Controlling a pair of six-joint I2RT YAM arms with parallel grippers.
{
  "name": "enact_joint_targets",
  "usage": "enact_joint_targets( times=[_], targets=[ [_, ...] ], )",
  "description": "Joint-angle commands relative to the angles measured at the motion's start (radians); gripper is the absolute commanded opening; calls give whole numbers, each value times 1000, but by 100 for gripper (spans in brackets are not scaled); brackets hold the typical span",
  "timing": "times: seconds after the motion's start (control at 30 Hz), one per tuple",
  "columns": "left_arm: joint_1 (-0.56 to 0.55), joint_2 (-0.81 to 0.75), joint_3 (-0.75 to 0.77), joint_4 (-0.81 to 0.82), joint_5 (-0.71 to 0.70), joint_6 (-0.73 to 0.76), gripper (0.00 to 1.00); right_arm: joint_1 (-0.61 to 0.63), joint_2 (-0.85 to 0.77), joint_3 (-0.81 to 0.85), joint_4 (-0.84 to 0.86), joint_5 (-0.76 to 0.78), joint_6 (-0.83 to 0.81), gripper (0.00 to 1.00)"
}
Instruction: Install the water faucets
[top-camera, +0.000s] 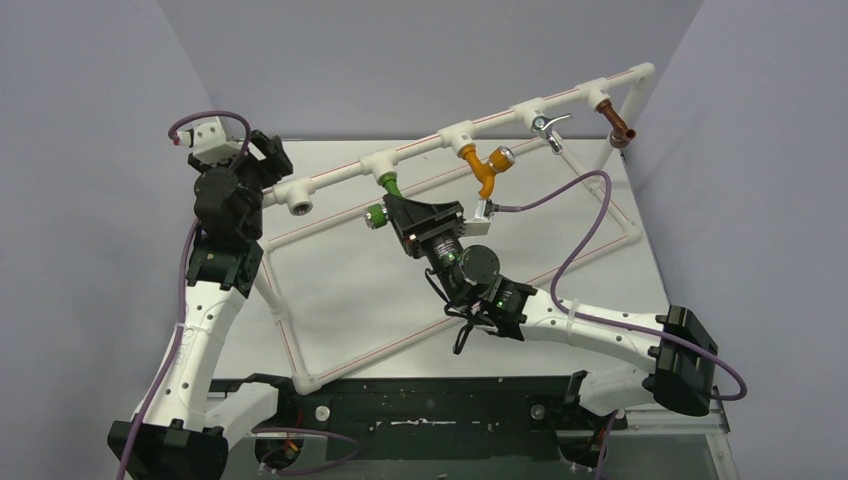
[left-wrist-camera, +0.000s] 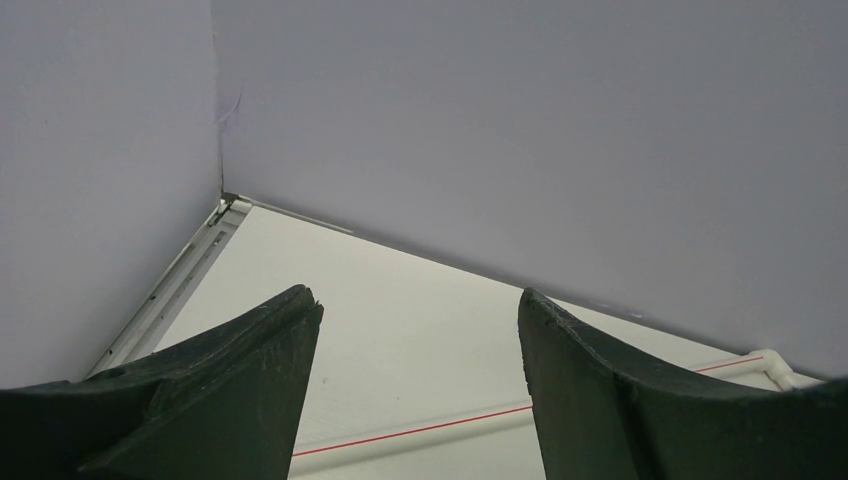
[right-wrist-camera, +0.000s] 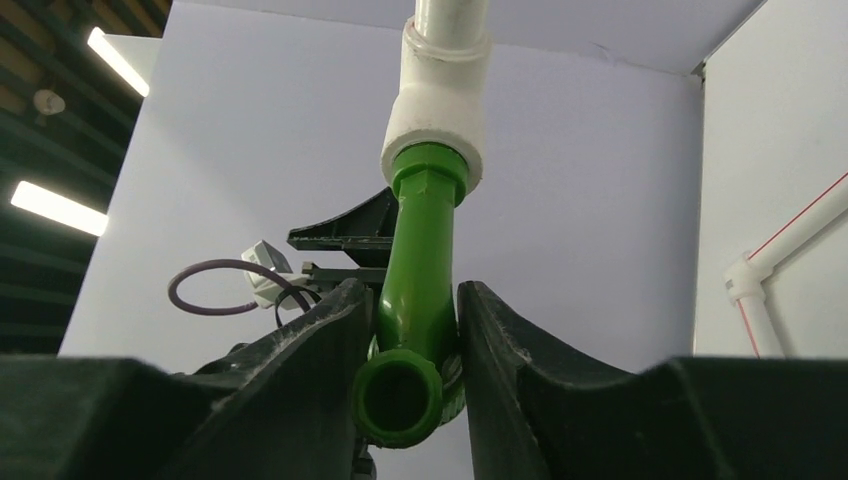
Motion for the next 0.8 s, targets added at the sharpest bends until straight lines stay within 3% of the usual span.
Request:
enact_joint_targets(
  times=[0.0,0.1,0.2,0.4,0.77],
  targets=[
    [-2,47,-83,-267,36,21,70,-14,-21,42,132,-19,50,48],
    [-2,51,-81,-267,36,21,70,-19,-34,40,63,-27,51,63],
    [-2,48,-81,-266,36,21,70,-21,-51,21,45,-40,40,71],
    [-3,49,-83,-266,34,21,70,-23,-113,-10,-57,-23,-20,75],
    [-3,52,-82,-266,31,23,70,-28,-262,26,-287,-31,-413,81]
  ],
)
